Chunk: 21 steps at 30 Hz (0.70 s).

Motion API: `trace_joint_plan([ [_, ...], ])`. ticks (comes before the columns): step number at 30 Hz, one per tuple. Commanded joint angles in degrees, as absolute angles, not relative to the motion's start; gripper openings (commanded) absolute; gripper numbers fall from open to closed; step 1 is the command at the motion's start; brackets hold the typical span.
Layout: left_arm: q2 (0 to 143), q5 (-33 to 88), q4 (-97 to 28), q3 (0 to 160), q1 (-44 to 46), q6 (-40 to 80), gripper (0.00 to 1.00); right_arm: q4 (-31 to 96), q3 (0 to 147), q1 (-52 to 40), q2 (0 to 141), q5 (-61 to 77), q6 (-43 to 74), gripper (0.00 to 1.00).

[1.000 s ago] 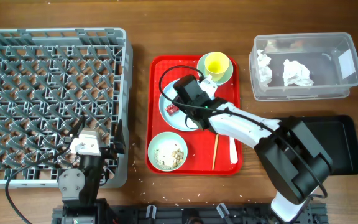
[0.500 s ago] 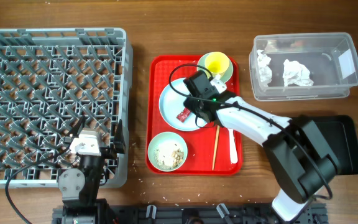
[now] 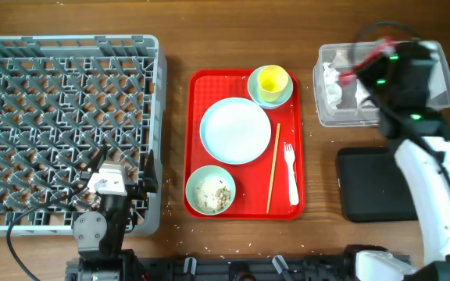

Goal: Sort waste into correct bins and load items into the dishwasher rack
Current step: 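Grasp the red wrapper with the right gripper and drop it in the clear bin, then reach the right gripper to the green rice bowl and grasp its rim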

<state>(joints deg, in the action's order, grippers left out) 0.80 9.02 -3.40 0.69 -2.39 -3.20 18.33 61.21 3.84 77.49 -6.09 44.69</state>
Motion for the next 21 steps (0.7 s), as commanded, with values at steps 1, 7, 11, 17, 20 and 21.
trace_joint_plan([
  [1, 0.38, 9.34, -3.46, 0.32, -2.24, -4.1, 1.0, 15.33, 61.76, 10.28, 80.97, -2.07, 38.28, 0.38],
  [7, 0.38, 9.34, -3.46, 0.32, -2.24, -4.1, 1.0, 15.35, 61.78, 10.9, 86.52, 13.21, 30.92, 1.0],
  [11, 0.38, 9.34, -3.46, 0.32, -2.24, -4.1, 1.0, 7.01, 61.78, 10.63, 84.97, 53.25, 24.18, 1.0],
  [17, 0.38, 9.32, -3.46, 0.32, -2.24, -4.1, 1.0, 15.42, 61.78, -13.15, 82.48, 45.52, 18.06, 1.0],
  [20, 0.38, 9.32, -3.46, 0.32, -2.24, -4.1, 1.0, 28.67, 61.78, -31.33, 82.5, 22.44, 20.62, 1.0],
  [21, 0.38, 9.34, -3.46, 0.32, -2.24, -4.1, 1.0, 31.35, 61.78, -35.31, 82.5, 18.39, 21.65, 1.0],
])
